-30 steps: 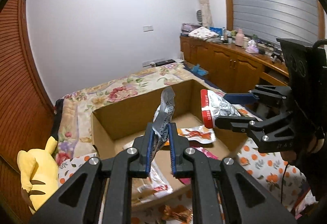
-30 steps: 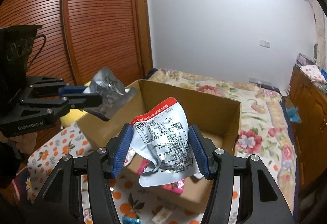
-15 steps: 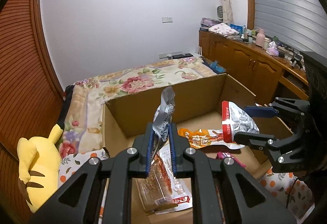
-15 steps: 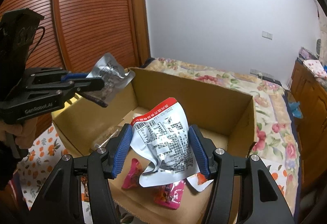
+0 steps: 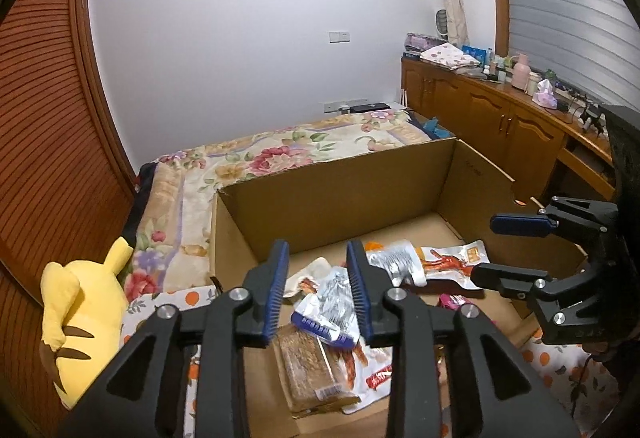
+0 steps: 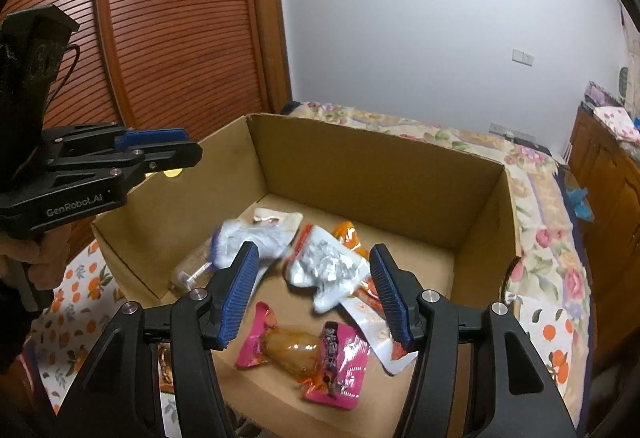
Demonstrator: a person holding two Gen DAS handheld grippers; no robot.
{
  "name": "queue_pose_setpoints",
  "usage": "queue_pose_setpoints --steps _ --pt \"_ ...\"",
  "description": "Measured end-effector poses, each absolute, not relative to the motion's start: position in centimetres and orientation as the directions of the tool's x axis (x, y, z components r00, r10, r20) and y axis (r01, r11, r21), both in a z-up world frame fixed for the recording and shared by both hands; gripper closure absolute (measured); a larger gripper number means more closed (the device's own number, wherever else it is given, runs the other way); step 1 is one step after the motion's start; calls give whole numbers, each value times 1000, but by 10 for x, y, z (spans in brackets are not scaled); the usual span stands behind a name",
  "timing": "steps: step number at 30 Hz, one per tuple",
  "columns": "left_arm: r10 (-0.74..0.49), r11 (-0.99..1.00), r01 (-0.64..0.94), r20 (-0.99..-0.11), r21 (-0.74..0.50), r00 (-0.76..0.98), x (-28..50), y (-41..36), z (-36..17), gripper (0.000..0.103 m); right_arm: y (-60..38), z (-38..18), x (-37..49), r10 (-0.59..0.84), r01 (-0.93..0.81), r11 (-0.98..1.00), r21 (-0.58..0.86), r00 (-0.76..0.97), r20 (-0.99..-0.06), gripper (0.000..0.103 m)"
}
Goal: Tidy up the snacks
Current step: 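Carry both wrappers over the box and open both tools to drop them, then move both tools back to the snacks on the bedspread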
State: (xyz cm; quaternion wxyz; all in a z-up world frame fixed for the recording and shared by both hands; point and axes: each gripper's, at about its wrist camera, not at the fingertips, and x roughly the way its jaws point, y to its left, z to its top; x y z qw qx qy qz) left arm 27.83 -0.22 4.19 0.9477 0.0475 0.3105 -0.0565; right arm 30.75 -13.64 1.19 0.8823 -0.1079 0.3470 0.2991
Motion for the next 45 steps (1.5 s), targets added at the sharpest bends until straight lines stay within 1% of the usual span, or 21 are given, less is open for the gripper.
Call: queue_pose_setpoints --steps 3,4,10,12,14,22,28,40,45 --pt "-78 990 134 -589 53 805 272 -1 45 65 -139 15 302 457 -602 798 22 581 -673 44" --pt "-78 990 134 -585 53 807 269 -1 46 61 -140 16 299 459 -603 798 22 583 -670 44" --pt "-78 990 131 -568 54 819 245 -3 56 57 -147 26 277 465 -604 797 18 593 -658 44" --pt "-79 990 130 -562 51 823 238 -2 58 50 -150 29 268 464 -603 798 14 598 -654 44" --pt "-87 991 130 -550 40 831 229 -1 61 33 -152 33 260 461 -599 801 10 605 -649 44" --pt "-100 990 140 -539 33 836 186 -3 61 32 -162 39 225 451 -586 810 3 620 -643 44" --pt "-123 987 161 -569 17 813 155 -8 39 32 -171 34 198 438 -575 818 5 616 -655 44" --pt "-205 972 230 -675 -54 709 120 -32 -34 32 -183 -21 169 405 -557 829 48 539 -738 44" --pt "-222 967 244 -699 -71 680 108 -40 -54 32 -180 -51 164 383 -556 829 57 492 -782 47"
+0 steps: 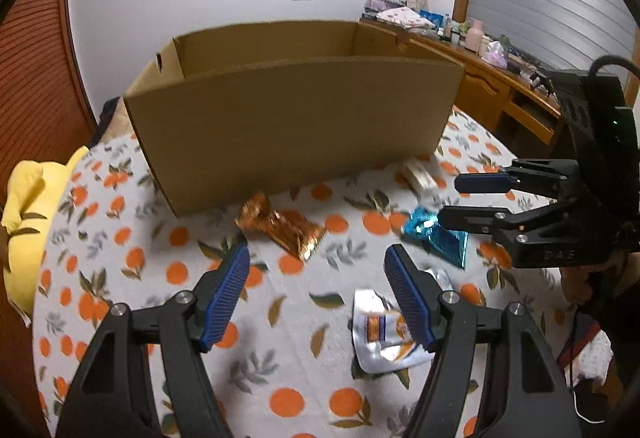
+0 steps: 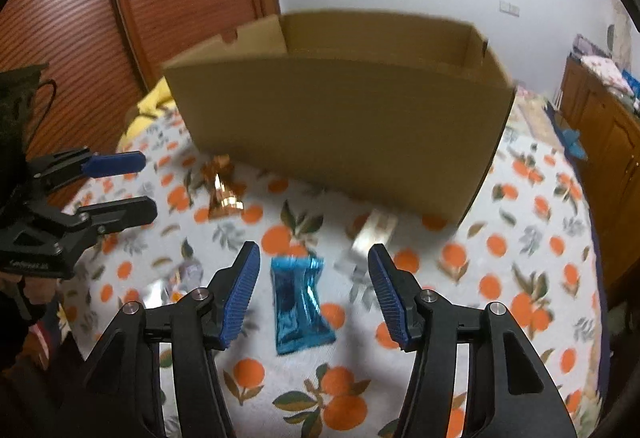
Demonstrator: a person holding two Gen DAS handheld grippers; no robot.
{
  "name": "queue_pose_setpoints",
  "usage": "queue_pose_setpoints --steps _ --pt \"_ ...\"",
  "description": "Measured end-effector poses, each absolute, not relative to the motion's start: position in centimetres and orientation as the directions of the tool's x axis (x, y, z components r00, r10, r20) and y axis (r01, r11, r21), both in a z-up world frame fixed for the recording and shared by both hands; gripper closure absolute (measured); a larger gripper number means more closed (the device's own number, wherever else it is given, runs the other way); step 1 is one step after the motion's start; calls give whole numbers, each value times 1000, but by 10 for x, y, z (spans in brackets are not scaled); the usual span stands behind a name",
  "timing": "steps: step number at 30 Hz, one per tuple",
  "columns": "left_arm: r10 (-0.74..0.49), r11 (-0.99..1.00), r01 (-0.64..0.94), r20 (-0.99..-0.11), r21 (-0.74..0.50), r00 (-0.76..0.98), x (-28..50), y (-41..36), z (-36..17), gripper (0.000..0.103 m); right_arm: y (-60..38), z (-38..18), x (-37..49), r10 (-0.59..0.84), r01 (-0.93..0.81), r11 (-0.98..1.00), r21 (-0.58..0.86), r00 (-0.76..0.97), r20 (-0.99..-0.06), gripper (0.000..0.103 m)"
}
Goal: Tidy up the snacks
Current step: 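Move both tools back to the snacks on the bedspread, then grasp the blue wrapper with the right tool while the left tool grasps the silver-orange pouch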
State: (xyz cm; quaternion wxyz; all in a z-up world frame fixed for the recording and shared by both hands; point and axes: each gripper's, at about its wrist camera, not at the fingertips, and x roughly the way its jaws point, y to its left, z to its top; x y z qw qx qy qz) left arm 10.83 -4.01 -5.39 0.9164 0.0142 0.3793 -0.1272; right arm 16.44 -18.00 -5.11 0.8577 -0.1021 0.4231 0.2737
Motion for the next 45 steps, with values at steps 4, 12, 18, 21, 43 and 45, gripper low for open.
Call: queue_pose_setpoints --steps 4,12,18,21,43,45 --pt "-232 965 250 -712 -82 663 103 -44 -64 32 -179 -63 161 376 -555 829 60 474 -796 47" --pt "-262 957 268 -728 -111 634 95 -55 -79 32 -174 -73 155 366 -572 818 52 450 -815 57" --pt "-271 954 275 -732 -118 626 91 -66 -82 32 -175 -83 155 338 -568 822 31 443 -830 82" --pt "-273 952 284 -738 -115 617 91 -72 -83 32 -181 -81 150 339 -561 827 34 449 -827 82" --pt "-216 946 323 -782 -19 585 97 -104 -101 26 -198 -83 129 333 -529 848 27 493 -804 82" --pt "-222 943 332 -775 -16 592 93 -105 -99 36 -198 -83 129 337 -529 848 32 491 -803 82"
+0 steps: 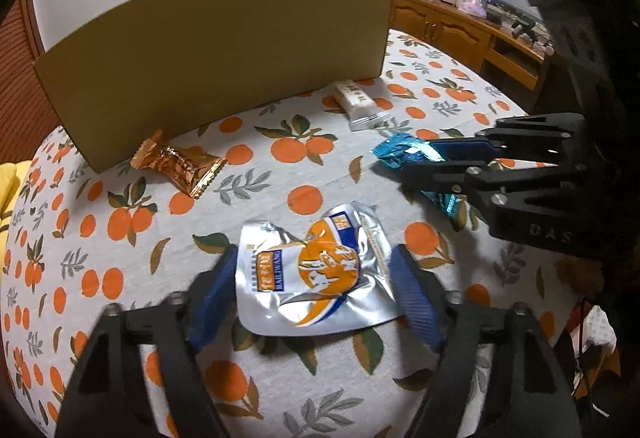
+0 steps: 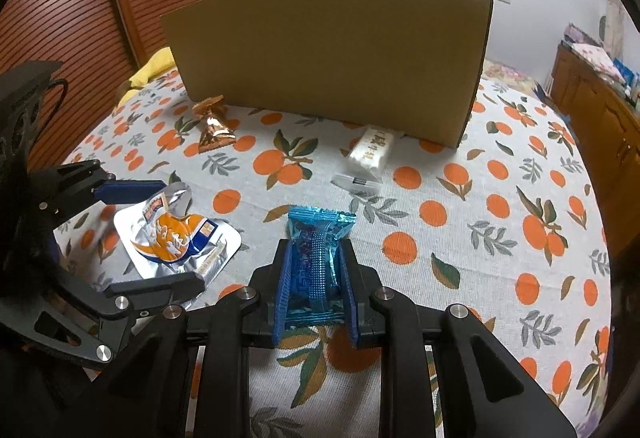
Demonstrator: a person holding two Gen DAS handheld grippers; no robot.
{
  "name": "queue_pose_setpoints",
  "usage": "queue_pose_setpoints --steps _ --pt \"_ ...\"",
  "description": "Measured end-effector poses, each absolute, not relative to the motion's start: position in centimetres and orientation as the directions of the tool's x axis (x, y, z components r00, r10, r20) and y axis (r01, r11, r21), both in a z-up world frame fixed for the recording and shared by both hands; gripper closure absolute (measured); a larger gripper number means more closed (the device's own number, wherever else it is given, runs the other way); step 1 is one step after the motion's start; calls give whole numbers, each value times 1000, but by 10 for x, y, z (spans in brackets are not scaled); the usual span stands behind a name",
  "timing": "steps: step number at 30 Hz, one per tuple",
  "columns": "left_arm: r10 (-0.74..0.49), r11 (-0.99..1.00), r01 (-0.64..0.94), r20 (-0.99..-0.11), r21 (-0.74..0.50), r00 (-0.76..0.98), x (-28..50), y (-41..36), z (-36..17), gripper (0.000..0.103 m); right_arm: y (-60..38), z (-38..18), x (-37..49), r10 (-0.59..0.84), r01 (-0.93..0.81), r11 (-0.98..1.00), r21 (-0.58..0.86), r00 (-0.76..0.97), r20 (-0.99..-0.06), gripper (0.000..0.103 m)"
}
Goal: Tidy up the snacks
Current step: 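Grasp the blue wrapper with the right tool while the left tool grasps the silver-orange pouch, then carry both snacks into the box and open both tools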
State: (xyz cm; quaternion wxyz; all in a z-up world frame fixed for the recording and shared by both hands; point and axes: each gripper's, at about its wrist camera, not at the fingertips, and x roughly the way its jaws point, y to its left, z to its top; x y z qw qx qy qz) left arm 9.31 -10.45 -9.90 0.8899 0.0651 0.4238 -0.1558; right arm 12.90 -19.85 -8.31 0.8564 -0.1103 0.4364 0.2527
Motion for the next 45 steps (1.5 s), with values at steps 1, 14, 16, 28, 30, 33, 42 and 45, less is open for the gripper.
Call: queue_pose_setpoints --steps 1,14,16,28,30,33,42,45 --pt "-233 942 335 -772 -27 592 92 -104 -98 43 -199 -83 129 340 -528 848 37 490 -803 82" --pt "-282 937 343 -734 -71 618 76 -96 -85 49 -200 -84 130 340 -526 850 38 492 -801 82" --pt "-275 939 337 -725 -63 631 76 -94 -80 49 -200 -84 130 341 -526 850 38 492 -801 82" --pt "-248 953 298 -689 -48 681 82 -77 -62 48 -200 -83 129 337 -521 853 34 501 -797 82" --pt "-241 956 290 -680 -44 692 84 -73 -57 48 -200 -81 128 338 -517 856 32 512 -790 82" --pt "-233 959 282 -665 -35 709 88 -68 -47 48 -201 -77 127 338 -514 857 24 527 -780 82" --pt "-193 971 240 -606 -4 772 109 -48 -7 48 -193 -38 132 371 -543 840 -1 575 -730 82" --pt "-175 975 220 -585 7 792 119 -40 8 48 -187 -16 138 392 -559 829 -13 597 -700 82"
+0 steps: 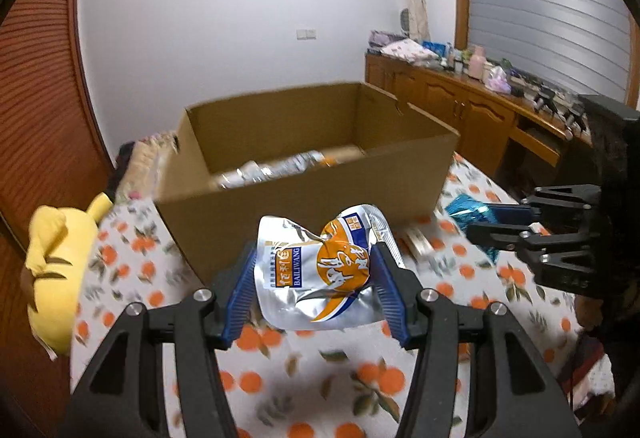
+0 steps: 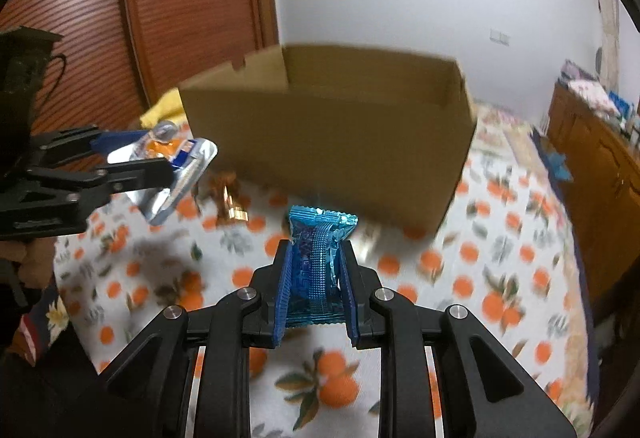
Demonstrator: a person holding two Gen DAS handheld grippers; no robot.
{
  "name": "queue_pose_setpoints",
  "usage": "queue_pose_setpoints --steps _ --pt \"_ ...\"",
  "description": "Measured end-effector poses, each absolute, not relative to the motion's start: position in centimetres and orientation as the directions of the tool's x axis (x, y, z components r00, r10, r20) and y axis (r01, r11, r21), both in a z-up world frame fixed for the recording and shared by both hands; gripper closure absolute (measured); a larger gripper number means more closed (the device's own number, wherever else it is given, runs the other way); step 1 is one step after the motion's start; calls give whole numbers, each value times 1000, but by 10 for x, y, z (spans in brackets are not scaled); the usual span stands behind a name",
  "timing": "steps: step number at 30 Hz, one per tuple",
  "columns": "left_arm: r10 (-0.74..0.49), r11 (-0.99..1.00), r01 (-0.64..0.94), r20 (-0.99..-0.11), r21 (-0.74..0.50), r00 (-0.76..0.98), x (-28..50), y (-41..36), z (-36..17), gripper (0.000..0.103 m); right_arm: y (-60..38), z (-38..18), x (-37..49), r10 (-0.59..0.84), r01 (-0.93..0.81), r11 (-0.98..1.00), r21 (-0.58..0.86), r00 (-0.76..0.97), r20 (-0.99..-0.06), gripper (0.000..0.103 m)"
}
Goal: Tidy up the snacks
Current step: 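Carry both snacks into the box and open both tools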
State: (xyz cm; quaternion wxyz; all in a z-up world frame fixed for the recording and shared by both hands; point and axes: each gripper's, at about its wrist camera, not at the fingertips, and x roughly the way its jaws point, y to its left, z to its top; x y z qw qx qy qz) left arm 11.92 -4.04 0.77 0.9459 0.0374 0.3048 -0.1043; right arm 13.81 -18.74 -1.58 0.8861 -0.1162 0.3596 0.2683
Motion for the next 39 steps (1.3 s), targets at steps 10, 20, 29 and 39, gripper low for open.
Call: queue_pose_setpoints --steps 10,20,29,39 --pt "-124 986 165 -528 31 840 156 -19 47 48 -171 34 174 429 -586 809 -42 638 -640 82" --pt "-98 990 138 -521 37 848 196 -5 56 48 -158 49 215 450 -603 796 -46 641 -622 82" --pt "-80 992 119 -535 39 841 235 1 51 48 -146 43 257 452 -604 797 -36 633 -629 82" --pt "-75 993 115 -565 36 822 263 1 34 47 -141 21 291 436 -593 805 -15 609 -663 82"
